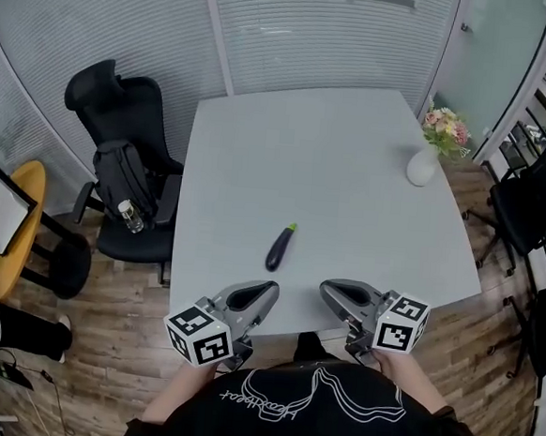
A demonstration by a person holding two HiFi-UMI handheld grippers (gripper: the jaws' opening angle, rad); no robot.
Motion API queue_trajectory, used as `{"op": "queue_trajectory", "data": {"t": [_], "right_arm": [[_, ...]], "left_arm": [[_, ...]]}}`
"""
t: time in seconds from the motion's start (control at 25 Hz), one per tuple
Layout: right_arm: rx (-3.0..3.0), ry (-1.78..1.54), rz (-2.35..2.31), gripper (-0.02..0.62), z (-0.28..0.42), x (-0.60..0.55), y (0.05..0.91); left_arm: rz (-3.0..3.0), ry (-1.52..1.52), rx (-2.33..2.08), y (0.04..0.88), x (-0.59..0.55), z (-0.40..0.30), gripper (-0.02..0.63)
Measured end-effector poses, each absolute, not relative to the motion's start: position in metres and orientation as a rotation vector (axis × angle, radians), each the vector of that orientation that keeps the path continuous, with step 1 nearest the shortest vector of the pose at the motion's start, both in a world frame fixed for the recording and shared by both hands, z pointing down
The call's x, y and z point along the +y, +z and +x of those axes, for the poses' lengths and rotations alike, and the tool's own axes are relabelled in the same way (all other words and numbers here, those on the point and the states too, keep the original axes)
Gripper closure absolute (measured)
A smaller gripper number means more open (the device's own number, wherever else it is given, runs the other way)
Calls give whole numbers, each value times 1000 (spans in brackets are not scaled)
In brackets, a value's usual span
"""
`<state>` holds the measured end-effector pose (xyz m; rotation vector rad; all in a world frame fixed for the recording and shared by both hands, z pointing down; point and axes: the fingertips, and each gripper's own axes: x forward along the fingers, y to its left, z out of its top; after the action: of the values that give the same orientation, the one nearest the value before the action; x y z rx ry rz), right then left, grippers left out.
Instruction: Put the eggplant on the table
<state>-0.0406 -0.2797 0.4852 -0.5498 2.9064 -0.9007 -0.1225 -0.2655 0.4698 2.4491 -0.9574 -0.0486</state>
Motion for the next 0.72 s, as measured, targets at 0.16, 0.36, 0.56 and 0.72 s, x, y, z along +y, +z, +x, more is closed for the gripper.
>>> {"op": "queue_trajectory", "data": {"t": [0.16, 0.36, 0.56, 0.72], "right_arm": [[2938, -835, -554, 587, -45, -275, 481], [2948, -835, -538, 586, -47, -267, 483], [2954, -838, -533, 586, -51, -265, 481], [2963, -836, -524, 586, -54, -262, 481]], "left_arm": [[2462, -37, -950, 469, -261, -120, 591], [2473, -19, -939, 471, -253, -115, 592], [2469, -16, -944, 469, -251, -117, 592], [2459, -15, -957, 471, -249, -120, 592]]}}
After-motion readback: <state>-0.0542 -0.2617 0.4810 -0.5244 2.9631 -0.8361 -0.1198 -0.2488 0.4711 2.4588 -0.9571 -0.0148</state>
